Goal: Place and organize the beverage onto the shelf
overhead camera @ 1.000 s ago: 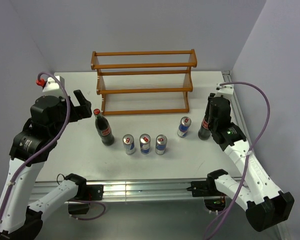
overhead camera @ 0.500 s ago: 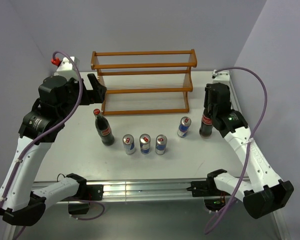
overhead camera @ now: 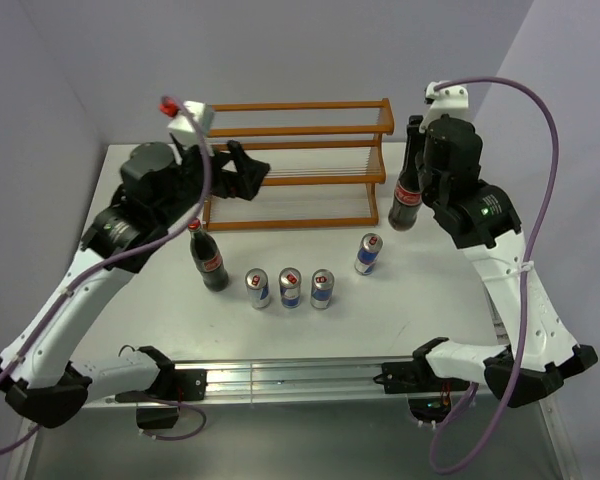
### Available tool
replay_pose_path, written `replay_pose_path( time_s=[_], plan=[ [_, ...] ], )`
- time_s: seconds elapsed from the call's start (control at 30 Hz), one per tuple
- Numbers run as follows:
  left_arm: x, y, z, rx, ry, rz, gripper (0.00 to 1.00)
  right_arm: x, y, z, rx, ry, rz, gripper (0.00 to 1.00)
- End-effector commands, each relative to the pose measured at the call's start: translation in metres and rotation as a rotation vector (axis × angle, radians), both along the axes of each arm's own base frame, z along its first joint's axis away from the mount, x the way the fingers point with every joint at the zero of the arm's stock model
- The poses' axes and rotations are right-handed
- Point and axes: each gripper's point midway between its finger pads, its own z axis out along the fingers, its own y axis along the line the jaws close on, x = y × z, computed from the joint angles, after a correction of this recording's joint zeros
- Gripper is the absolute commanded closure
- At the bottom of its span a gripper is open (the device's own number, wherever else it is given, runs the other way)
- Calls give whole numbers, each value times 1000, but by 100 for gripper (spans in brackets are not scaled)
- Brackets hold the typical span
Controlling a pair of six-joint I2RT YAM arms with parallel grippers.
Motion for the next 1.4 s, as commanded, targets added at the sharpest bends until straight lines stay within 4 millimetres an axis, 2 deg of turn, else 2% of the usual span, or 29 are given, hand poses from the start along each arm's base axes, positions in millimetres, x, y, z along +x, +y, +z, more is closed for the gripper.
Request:
replay_pose_path(
  time_s=[0.0, 0.03, 0.07, 0.1, 0.17, 0.2, 0.27, 0.3, 0.4, 0.43, 0.7, 0.9, 1.1, 1.13, 1.2, 1.23, 1.3, 1.37],
  plan=[
    [4, -36, 25, -4, -144, -34, 0, -17, 3, 102, 111, -268, 2, 100],
    [-1, -56, 20, 26, -159, -78, 0, -18, 8, 101, 109, -251, 16, 100],
    [-6, -67, 21, 30, -179, -112, 0, -16, 14, 101, 118, -240, 25, 100],
    [-8, -78, 24, 41, -221, -144, 0, -21, 19, 114, 137, -258, 50, 100],
    [-25, -105, 21, 47, -256, -245, 0, -22, 28, 112, 167, -229, 72, 100],
    [-30, -112, 23, 56, -285, -276, 1, -26, 28, 121, 186, -245, 78, 100],
    [-44, -131, 18, 66, -304, -353, 0, -31, 39, 120, 203, -225, 116, 100],
    [-50, -139, 20, 69, -329, -388, 0, -35, 42, 126, 218, -233, 140, 100],
    [-62, -152, 12, 74, -344, -467, 1, -43, 56, 131, 250, -229, 200, 100],
    [-65, -154, 11, 71, -352, -485, 1, -46, 68, 129, 254, -212, 252, 100],
    [-72, -171, -18, 118, -340, -567, 1, -68, 109, 141, 241, -218, 393, 100],
    [-72, -177, -37, 143, -323, -577, 1, -81, 139, 140, 222, -209, 470, 100],
    [-65, -178, -53, 194, -321, -533, 1, -87, 157, 135, 216, -202, 501, 100],
    [-64, -178, -47, 175, -340, -523, 2, -88, 161, 134, 216, -200, 510, 100],
    [-66, -178, -47, 168, -345, -528, 6, -88, 165, 132, 215, -198, 515, 100],
    [-66, -178, -48, 166, -343, -526, 15, -89, 167, 130, 211, -193, 520, 100],
    [-68, -177, -46, 158, -346, -526, 22, -89, 169, 130, 215, -196, 524, 100],
    [-69, -177, -43, 147, -351, -529, 38, -89, 172, 126, 214, -188, 527, 100]
  ],
)
